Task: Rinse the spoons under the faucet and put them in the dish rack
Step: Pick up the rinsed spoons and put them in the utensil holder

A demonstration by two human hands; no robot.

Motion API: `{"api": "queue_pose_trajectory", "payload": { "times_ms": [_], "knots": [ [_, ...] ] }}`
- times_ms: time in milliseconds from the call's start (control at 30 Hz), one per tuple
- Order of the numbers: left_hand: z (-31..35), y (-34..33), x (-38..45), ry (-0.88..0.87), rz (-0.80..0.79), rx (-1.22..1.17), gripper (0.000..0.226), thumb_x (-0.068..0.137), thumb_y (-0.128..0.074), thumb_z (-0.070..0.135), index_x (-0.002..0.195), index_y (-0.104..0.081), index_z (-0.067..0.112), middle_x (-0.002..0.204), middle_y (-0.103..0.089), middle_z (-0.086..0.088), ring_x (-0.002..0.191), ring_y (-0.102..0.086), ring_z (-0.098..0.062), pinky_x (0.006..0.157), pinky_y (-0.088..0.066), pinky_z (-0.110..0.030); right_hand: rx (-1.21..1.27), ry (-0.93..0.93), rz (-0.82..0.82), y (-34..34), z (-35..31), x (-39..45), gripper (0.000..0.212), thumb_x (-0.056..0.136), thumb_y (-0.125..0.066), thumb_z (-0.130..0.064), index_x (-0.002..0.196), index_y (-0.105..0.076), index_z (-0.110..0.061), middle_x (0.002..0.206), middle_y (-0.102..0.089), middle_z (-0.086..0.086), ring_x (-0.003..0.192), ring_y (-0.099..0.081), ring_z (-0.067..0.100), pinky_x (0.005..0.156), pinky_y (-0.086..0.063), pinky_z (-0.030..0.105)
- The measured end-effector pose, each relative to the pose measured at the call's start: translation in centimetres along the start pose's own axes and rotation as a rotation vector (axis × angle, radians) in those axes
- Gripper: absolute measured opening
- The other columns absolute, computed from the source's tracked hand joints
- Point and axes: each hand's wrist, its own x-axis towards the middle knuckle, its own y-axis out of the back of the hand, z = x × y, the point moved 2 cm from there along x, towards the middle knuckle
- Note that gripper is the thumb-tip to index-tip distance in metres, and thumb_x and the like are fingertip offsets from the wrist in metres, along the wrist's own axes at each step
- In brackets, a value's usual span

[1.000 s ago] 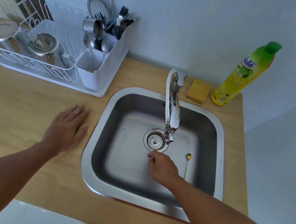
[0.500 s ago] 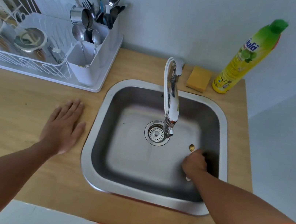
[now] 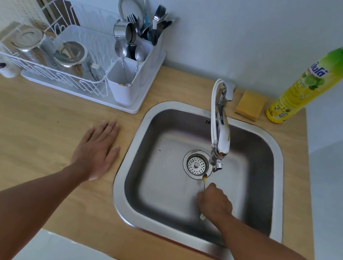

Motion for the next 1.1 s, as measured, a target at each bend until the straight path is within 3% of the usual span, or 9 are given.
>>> {"api": "queue_pose_trajectory", "payload": {
  "times_ms": [200, 367, 533, 667, 867, 1100],
  "knots": [
    [-0.1, -0.1, -0.1, 0.001, 0.001, 0.002, 0.07, 0.104, -0.016, 0.053, 0.165, -0.013, 0.019, 0.173, -0.01, 0.002, 0.159, -0.002, -0.016, 0.128, -0.009, -0.047, 0.075, 0.354, 0.092, 0.6, -11.6, -2.5, 0.023, 0.094, -0.046, -0.032, 0.106, -0.052, -0.013, 0.102, -0.071, 0.013, 0.096, -0.068, 0.036, 0.072, -0.047, 0.037],
    [-0.2, -0.2, -0.1, 0.014, 0.004, -0.013, 0.07, 0.103, -0.017, 0.053, 0.166, -0.013, 0.02, 0.172, -0.008, 0.004, 0.159, -0.002, -0.014, 0.128, -0.008, -0.045, 0.317, 0.54, 0.218, 6.3, -20.3, -4.7, 0.013, 0.091, -0.047, -0.036, 0.087, -0.047, -0.024, 0.071, -0.067, -0.002, 0.074, -0.063, 0.031, 0.064, -0.045, 0.036],
    [-0.3, -0.4, 0.0, 0.015, 0.01, 0.0, 0.07, 0.103, -0.018, 0.053, 0.166, -0.014, 0.021, 0.173, -0.009, 0.005, 0.159, -0.001, -0.014, 0.128, -0.007, -0.045, 0.49, 0.679, 0.415, 14.9, -26.3, -4.0, 0.017, 0.091, -0.053, -0.031, 0.079, -0.045, -0.024, 0.073, -0.062, -0.001, 0.073, -0.057, 0.029, 0.062, -0.042, 0.035],
    [-0.5, -0.7, 0.1, 0.007, 0.005, 0.006, 0.069, 0.105, -0.016, 0.054, 0.166, -0.011, 0.021, 0.173, -0.006, 0.005, 0.159, 0.003, -0.014, 0.128, -0.007, -0.046, 0.476, 0.77, 0.561, 20.4, -29.8, -2.7, 0.011, 0.094, -0.054, -0.031, 0.089, -0.052, -0.022, 0.078, -0.065, 0.001, 0.073, -0.058, 0.027, 0.061, -0.041, 0.034],
    [-0.5, -0.7, 0.1, 0.015, 0.006, 0.012, 0.069, 0.105, -0.014, 0.054, 0.166, -0.011, 0.023, 0.173, -0.007, 0.005, 0.159, 0.003, -0.012, 0.129, -0.006, -0.044, 0.362, 0.789, 0.532, 22.4, -33.5, -1.8, 0.008, 0.094, -0.049, -0.03, 0.089, -0.048, -0.024, 0.078, -0.057, -0.006, 0.075, -0.055, 0.024, 0.062, -0.038, 0.031],
    [-0.6, -0.9, 0.1, 0.013, 0.021, 0.019, 0.068, 0.105, -0.015, 0.054, 0.165, -0.011, 0.023, 0.173, -0.008, 0.005, 0.159, 0.003, -0.012, 0.129, -0.007, -0.045, 0.199, 0.757, 0.44, 20.4, -33.7, -0.9, 0.008, 0.098, -0.047, -0.028, 0.094, -0.052, -0.023, 0.093, -0.062, 0.0, 0.086, -0.06, 0.024, 0.068, -0.046, 0.035]
  ]
}}
